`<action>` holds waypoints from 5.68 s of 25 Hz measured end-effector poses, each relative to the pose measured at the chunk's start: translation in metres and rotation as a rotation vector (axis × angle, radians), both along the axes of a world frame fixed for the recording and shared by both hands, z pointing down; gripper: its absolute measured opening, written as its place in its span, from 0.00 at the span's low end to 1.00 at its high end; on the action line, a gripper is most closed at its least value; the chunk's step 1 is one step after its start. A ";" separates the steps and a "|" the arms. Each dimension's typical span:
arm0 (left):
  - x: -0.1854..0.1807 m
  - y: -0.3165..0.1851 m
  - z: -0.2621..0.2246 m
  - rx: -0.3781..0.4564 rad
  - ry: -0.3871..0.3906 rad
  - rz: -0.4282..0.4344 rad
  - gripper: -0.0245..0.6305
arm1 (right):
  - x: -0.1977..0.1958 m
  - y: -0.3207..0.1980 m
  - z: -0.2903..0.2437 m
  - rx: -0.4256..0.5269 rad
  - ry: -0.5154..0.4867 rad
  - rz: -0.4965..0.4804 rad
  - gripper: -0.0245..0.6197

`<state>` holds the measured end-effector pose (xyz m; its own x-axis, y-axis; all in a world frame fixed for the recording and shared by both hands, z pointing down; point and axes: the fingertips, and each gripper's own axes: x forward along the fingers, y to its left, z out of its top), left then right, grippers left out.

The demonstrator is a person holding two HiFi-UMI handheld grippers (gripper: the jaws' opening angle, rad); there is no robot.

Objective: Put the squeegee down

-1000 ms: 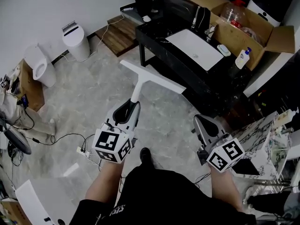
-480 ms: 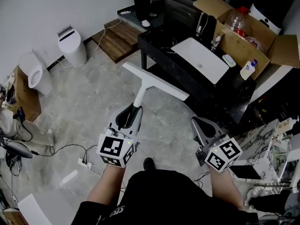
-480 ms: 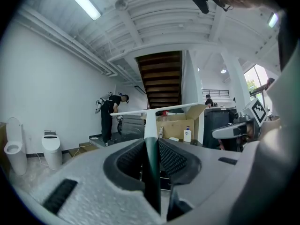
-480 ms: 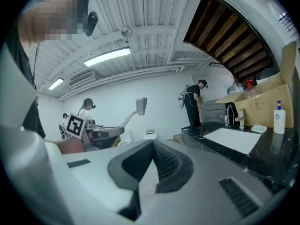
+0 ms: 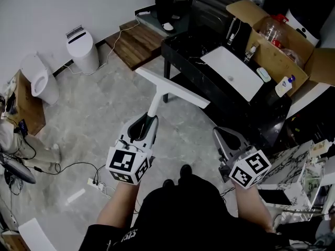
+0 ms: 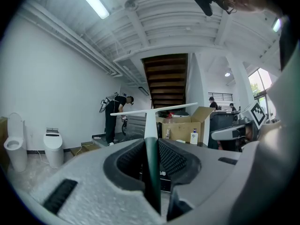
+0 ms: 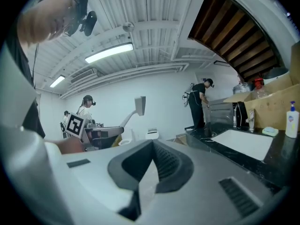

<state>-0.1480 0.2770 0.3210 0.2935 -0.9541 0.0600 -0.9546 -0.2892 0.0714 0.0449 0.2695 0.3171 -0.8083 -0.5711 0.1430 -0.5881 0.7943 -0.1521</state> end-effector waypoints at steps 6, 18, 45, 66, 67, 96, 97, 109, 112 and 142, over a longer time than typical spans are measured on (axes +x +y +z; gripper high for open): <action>-0.022 -0.027 0.010 -0.023 -0.007 -0.032 0.20 | -0.020 -0.037 0.012 -0.018 -0.026 -0.023 0.05; -0.037 -0.157 0.042 -0.111 -0.001 -0.047 0.20 | -0.043 -0.161 0.053 -0.116 -0.012 -0.054 0.05; -0.029 -0.414 0.026 -0.117 -0.028 0.053 0.20 | -0.057 -0.394 0.052 -0.059 0.052 0.011 0.05; -0.053 -0.568 0.032 -0.105 0.015 0.088 0.20 | -0.075 -0.552 0.023 0.001 0.015 0.225 0.05; -0.049 -0.574 0.035 -0.112 0.020 0.086 0.20 | -0.072 -0.556 0.024 -0.002 0.005 0.236 0.05; 0.079 -0.672 0.203 -0.450 -0.247 0.300 0.20 | -0.004 -0.590 0.132 -0.206 0.013 0.283 0.05; 0.080 -0.677 0.208 -0.459 -0.262 0.303 0.20 | -0.004 -0.592 0.135 -0.209 0.015 0.282 0.05; 0.084 -0.717 0.239 -0.500 -0.381 0.314 0.20 | 0.002 -0.600 0.145 -0.223 0.038 0.289 0.05; 0.082 -0.717 0.246 -0.509 -0.423 0.323 0.20 | 0.002 -0.598 0.142 -0.218 0.042 0.289 0.05; 0.010 -0.638 0.111 -0.280 -0.294 0.302 0.10 | -0.028 -0.547 0.084 -0.117 0.071 0.301 0.05</action>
